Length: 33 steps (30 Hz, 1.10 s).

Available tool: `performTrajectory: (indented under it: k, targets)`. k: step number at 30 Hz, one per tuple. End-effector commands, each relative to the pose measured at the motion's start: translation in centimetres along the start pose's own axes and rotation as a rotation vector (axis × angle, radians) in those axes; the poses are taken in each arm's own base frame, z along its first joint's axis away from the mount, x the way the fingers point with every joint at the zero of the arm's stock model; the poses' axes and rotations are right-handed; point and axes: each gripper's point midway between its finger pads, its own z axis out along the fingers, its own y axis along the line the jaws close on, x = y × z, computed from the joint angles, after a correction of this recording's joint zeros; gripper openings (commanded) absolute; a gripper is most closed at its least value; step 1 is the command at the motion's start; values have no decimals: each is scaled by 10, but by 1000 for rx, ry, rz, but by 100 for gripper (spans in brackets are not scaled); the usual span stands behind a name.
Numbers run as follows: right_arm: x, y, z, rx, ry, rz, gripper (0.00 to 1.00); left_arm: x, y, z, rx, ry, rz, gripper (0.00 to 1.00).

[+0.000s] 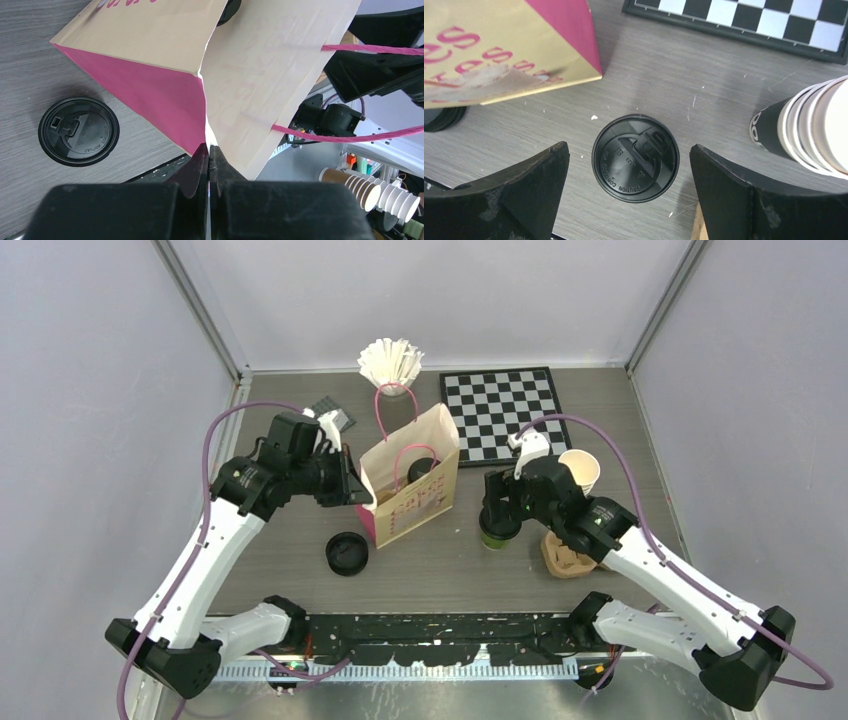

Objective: Pack the takeout coffee

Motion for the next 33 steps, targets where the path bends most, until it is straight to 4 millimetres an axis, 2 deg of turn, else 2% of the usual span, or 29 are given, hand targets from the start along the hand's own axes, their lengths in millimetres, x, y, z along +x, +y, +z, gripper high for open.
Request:
performTrajectory:
  k: [1, 9, 23, 33]
  targets:
    - [6, 3, 1, -35, -24, 9, 94, -3, -5, -4, 26, -7, 26, 0]
    - [39, -16, 4, 19, 1, -25, 96, 6, -3, -3, 44, -4, 13, 0]
    - [46, -8, 16, -35, 19, -113, 96, 10, -4, -3, 55, 5, 6, 0]
    - [54, 1, 17, -90, 46, -165, 96, 11, -3, -4, 50, 6, 8, 0]
